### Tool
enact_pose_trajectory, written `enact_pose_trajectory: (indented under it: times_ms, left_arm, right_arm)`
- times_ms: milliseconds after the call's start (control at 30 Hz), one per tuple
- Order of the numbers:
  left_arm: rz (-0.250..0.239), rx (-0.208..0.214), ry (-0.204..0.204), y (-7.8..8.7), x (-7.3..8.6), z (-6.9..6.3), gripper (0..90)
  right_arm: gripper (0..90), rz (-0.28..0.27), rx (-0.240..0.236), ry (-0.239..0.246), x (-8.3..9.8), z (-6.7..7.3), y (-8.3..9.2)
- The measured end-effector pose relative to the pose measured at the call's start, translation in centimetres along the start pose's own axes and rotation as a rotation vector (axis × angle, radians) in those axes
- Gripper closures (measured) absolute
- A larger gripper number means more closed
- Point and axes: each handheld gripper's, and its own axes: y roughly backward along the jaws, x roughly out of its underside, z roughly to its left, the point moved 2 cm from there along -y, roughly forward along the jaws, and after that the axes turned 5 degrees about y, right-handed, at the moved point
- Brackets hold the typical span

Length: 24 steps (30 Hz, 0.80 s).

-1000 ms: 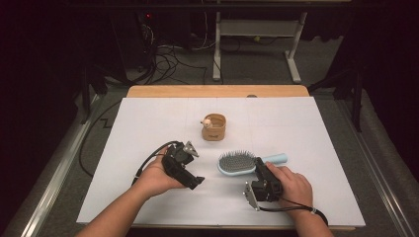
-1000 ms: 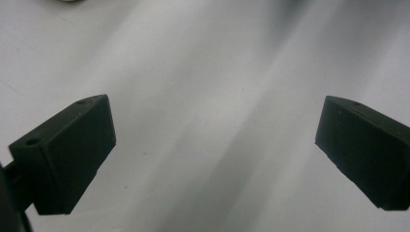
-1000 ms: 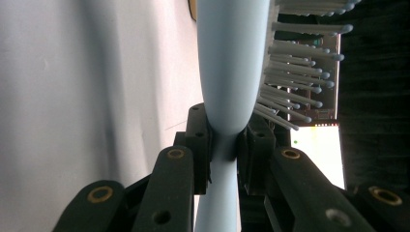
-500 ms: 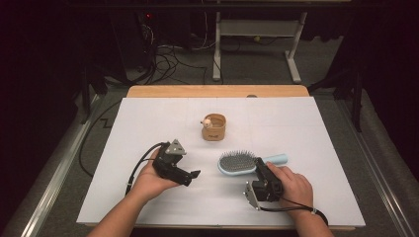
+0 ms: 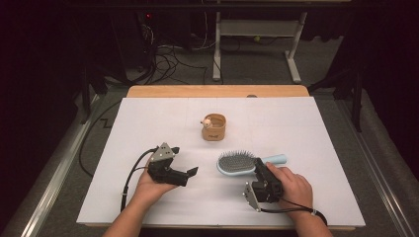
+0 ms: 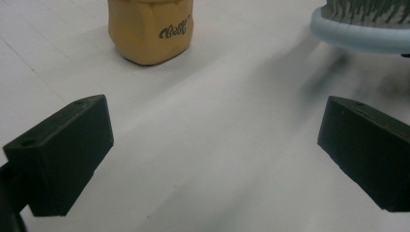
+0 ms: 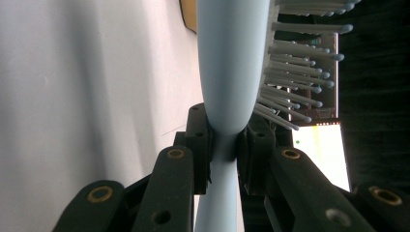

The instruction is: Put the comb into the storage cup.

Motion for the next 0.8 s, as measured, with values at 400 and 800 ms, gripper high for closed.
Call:
enact_pose_trajectory:
  times_ms: [400, 800]
  left_arm:
    - [-0.106, 0.004, 0.037, 1.1, 1.0, 1.2, 0.0]
    - [-0.148, 0.006, -0.018, 1.6, 1.3, 0.8, 0.0]
  right_arm:
    - [78.4, -0.009, -0.011, -0.078, -0.2, -0.3, 0.3]
    - [78.5, -0.019, -0.029, -0.212, 0.0, -1.3, 0.7]
